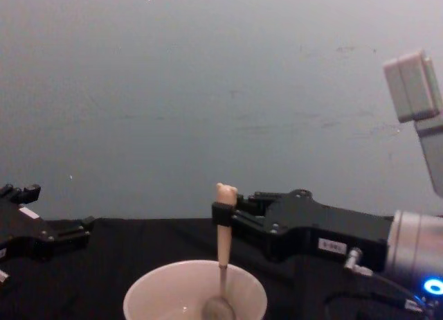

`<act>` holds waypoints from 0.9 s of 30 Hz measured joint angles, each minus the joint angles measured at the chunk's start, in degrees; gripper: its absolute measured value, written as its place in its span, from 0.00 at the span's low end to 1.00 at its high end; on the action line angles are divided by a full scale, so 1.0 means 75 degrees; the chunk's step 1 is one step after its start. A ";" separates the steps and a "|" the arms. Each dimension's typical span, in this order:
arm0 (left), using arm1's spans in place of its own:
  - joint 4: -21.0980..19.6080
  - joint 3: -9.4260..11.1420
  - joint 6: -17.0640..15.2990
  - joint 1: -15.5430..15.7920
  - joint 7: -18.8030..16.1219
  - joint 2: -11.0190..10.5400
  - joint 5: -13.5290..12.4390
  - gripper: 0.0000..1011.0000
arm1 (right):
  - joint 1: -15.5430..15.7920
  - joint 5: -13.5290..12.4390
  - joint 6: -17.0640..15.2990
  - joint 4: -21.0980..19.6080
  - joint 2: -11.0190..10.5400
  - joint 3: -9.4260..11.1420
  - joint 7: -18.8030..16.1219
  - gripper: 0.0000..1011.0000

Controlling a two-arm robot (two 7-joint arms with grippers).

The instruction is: Pick up the stirring spoon with one hand, stir inside the cup, then place it back in its original position.

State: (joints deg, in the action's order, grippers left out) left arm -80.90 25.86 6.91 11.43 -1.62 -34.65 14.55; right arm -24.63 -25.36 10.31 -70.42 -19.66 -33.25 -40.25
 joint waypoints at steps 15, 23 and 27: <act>0.0000 0.0000 0.0000 0.0000 0.0000 0.0000 0.0000 0.99 | 0.0606 -0.0297 -0.0295 -0.0863 -0.0474 0.0053 -0.0201 0.20; 0.0000 0.0000 0.0000 0.0000 0.0000 0.0000 0.0000 0.99 | 0.0690 -0.0401 -0.0383 -0.1072 -0.0467 -0.0169 -0.0343 0.20; 0.0000 0.0000 0.0000 0.0000 0.0000 0.0000 0.0000 0.99 | 0.0592 -0.0388 -0.0387 -0.0962 -0.0364 -0.0265 -0.0342 0.20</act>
State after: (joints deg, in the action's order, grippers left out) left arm -80.90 25.86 6.91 11.43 -1.62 -34.65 14.55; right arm -20.20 -28.27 7.40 -77.63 -22.39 -35.23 -42.81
